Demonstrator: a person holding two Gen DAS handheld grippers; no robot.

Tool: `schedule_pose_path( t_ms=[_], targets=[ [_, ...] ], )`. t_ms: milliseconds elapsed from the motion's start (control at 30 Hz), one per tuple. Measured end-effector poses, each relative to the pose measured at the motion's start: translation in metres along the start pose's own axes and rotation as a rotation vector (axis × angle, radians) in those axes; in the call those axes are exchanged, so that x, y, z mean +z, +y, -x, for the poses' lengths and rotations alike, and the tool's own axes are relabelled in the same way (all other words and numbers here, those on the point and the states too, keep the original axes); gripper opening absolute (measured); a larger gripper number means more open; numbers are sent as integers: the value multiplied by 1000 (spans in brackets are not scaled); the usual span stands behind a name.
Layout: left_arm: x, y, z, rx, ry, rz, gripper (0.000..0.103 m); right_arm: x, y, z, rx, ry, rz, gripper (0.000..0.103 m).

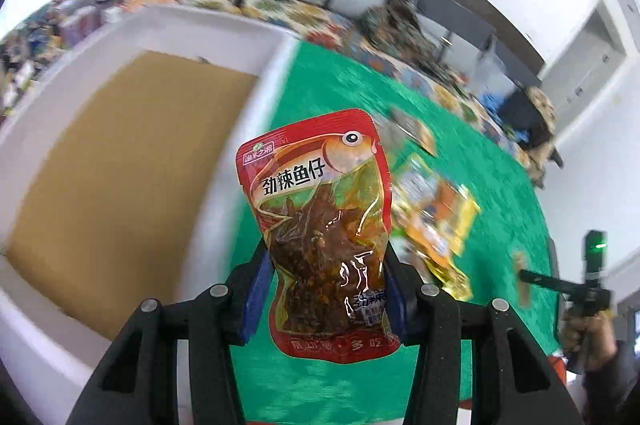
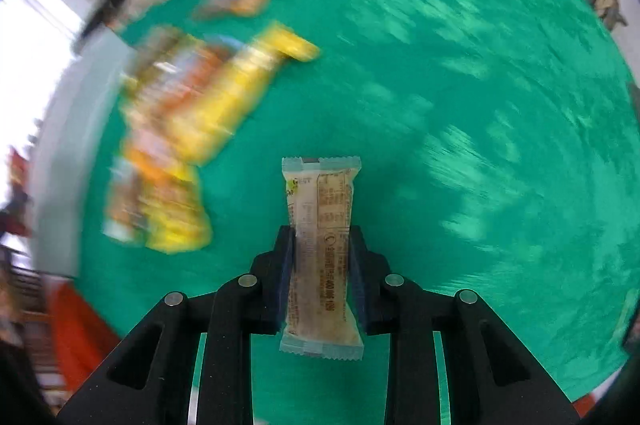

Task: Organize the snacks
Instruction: 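Carry both snacks into the white box and open both grippers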

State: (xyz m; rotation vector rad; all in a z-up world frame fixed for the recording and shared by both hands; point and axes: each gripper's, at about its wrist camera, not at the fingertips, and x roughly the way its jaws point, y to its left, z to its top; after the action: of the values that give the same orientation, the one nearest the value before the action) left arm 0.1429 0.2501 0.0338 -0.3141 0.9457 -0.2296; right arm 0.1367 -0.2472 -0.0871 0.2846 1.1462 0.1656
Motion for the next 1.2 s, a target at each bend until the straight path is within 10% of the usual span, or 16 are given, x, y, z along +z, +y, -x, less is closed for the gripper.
schedule_pose_path(
  t_ms=[333,433,533,800,967,1200],
  targets=[
    [25,127,14,380,34,69,64,63,308,22,460,-63,284,29],
    [18,157,6,459,85,105,73,72,377,8,549,-85,282,67],
    [7,167,13,528,73,128,73,78,400,-5,576,-51,222,71],
    [35,73,-4,380,-194,-40,83,45,269,-29,186,-181,360,71],
    [36,21,-86,415,-22,-202,85,6,115,-63,-149,-149,326,71],
    [11,13,-82,303,-23,-22,77,-30,-45,-31,-315,-233,140,71]
  ],
)
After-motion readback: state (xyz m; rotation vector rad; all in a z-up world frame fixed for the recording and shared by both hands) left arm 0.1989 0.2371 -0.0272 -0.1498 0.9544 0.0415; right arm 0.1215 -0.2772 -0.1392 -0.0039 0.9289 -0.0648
